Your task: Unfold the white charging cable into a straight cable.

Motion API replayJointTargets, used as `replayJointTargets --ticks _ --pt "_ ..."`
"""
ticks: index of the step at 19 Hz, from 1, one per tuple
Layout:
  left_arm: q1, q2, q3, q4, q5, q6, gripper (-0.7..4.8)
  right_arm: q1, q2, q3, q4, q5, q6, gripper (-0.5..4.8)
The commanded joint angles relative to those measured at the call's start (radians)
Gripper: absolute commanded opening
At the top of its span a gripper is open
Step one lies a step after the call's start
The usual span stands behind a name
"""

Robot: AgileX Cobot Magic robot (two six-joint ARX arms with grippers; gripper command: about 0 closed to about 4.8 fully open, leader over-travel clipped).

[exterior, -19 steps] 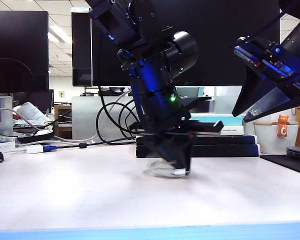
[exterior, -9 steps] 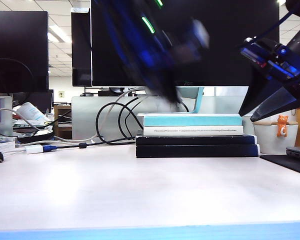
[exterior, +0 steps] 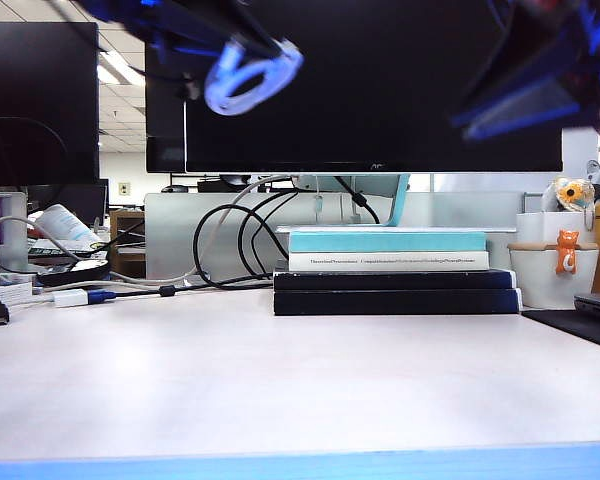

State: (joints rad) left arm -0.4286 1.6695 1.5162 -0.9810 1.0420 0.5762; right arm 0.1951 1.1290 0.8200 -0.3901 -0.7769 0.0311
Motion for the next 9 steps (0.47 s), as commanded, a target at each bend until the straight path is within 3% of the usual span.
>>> replayJointTargets --ticks 1,4,5,7,9 --pt "-0.006 0.007 0.000 -0.171 0.058 0.191 -0.06 0.001 -0.014 0.005 0.037 -0.184 -0.016 1.26" --pt "-0.056 0.007 -0.024 -0.192 0.110 0.270 -0.06 0.001 -0.014 0.005 0.048 -0.260 -0.009 1.26" --pt "-0.079 0.010 -0.049 -0.193 0.441 0.397 -0.06 0.004 -0.014 0.005 0.050 -0.303 -0.013 1.26" --pt "-0.075 0.016 -0.050 -0.179 0.566 0.440 -0.06 0.005 -0.015 0.005 0.053 -0.356 -0.013 1.26" --pt "-0.065 0.035 -0.051 -0.173 0.597 0.439 -0.06 0.004 -0.015 0.005 0.058 -0.399 -0.013 1.26"
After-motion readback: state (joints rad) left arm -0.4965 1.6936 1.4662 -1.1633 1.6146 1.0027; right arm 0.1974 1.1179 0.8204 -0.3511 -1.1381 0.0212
